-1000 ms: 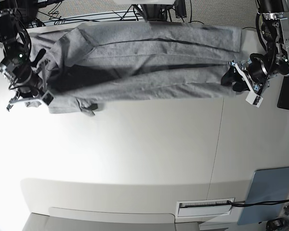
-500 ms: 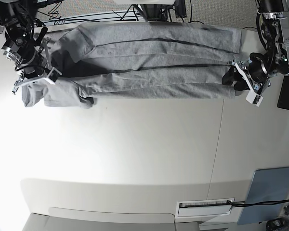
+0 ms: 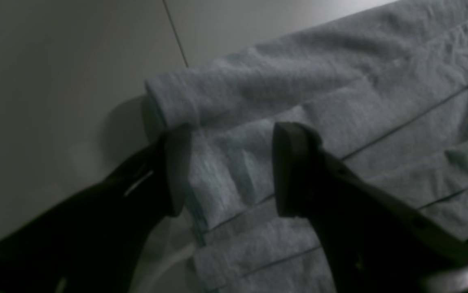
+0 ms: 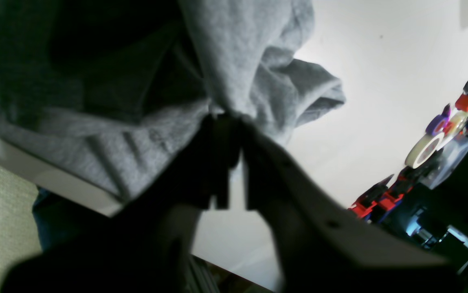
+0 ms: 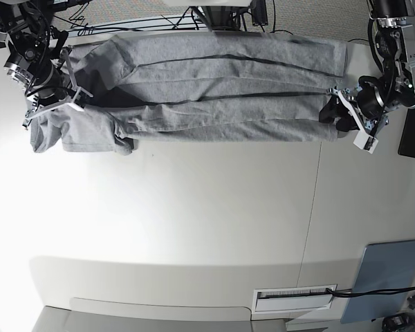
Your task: Fold the T-shirt properly
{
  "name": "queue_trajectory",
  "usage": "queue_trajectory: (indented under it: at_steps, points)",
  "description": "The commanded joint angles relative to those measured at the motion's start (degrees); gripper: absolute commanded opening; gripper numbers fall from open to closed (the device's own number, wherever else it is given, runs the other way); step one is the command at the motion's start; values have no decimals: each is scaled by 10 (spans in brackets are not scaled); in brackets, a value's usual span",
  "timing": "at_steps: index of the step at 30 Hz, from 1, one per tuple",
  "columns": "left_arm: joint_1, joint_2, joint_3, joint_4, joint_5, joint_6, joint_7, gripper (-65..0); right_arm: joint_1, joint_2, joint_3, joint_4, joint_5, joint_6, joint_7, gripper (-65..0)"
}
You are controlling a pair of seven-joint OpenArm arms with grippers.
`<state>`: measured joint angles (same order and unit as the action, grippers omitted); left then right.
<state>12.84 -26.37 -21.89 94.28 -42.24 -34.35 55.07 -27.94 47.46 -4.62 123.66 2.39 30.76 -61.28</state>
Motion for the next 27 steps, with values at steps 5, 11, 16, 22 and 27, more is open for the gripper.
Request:
queue_trajectory:
  at_steps: [5,11,16,22,27]
  points:
    - [-4,-9,-5,10,-8,0,-9,-323,2,11,6,7,-7,5,4,-338]
    - [-4,-9,-5,10,-8,0,-9,-323,3,11,6,9,18,-7,3,-338]
    - [-4,-9,-5,10,-8,0,-10,-323,8,11,7,14,122,-23,4,-338]
    - [-4,-9,-5,10,-8,0,-11,-323,49,-5,35,26,173,-53,50,-338]
    - [-4,-1,-5,10,-11,0,-11,-323,118,-59,60,-23,171,-92,64,-338]
